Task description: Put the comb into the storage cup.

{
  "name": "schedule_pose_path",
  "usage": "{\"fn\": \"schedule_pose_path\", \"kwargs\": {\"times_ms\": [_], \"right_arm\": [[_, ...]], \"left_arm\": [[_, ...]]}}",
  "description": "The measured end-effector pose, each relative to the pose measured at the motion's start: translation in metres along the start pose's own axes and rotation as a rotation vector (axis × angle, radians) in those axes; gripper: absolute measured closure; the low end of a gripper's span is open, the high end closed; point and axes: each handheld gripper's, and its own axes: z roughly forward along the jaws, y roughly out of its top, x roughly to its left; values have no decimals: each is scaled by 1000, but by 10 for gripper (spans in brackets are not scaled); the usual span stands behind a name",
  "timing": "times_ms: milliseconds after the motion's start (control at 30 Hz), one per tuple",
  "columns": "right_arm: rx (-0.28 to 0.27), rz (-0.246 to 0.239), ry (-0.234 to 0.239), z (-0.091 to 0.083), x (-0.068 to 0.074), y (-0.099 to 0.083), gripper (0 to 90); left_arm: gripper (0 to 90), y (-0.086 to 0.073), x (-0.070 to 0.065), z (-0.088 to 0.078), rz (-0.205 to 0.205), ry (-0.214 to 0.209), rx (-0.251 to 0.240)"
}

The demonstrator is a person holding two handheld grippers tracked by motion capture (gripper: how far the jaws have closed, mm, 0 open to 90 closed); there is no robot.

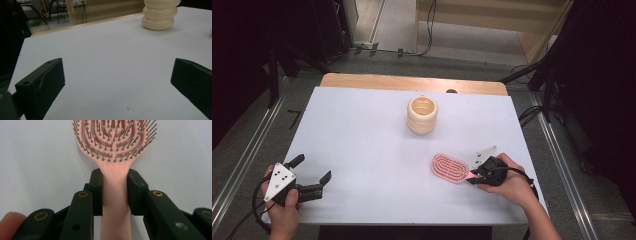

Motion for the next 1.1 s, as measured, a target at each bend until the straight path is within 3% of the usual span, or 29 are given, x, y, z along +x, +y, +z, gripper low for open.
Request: {"fn": "schedule_pose_path", "kwargs": {"times_ms": [200, 533, 1100], "right_arm": [[-29, 13, 0, -1, -1, -3, 674], [-145, 60, 17, -10, -6, -12, 675], [-314, 101, -6, -21, -2, -3, 674]], "left_arm": [[0, 0, 0, 0, 0, 0, 0], [0, 0, 0, 0, 6, 2, 1], [0, 1, -1, 0, 12, 2, 2]]}}
